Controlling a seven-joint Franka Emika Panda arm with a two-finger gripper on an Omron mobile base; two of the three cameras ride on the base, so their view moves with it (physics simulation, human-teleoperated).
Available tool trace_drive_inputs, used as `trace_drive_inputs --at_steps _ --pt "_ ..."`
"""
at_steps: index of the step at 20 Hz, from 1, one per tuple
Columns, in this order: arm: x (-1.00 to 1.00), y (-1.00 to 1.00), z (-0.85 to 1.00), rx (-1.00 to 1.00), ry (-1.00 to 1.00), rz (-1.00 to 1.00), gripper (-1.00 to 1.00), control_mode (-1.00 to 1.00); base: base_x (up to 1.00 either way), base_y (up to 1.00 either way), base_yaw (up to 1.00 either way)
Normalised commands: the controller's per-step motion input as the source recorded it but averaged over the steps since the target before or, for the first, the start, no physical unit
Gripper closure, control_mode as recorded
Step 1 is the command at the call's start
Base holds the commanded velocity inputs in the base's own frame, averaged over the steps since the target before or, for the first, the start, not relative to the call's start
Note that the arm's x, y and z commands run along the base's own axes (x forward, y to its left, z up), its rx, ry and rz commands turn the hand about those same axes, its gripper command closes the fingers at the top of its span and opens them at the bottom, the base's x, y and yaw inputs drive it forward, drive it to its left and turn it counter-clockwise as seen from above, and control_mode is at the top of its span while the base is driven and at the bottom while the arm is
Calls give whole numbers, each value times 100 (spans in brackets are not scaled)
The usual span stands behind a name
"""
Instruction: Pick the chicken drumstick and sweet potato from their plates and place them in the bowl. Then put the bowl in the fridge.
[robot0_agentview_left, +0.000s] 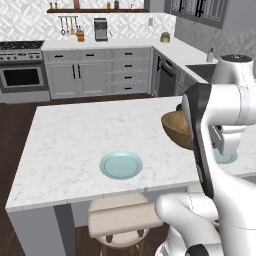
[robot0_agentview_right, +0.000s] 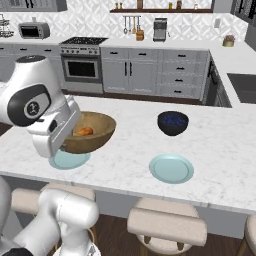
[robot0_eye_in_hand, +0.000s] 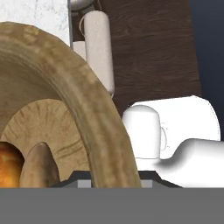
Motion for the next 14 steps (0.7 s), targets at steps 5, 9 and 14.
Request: trace_drive_inputs --at_steps 5,9,14 --pt "2 0 0 0 -1 0 100 -100 0 0 0" --pt "0 0 0 0 0 0 100 100 -46 13 2" --pt "0 0 0 0 0 0 100 100 -100 59 6"
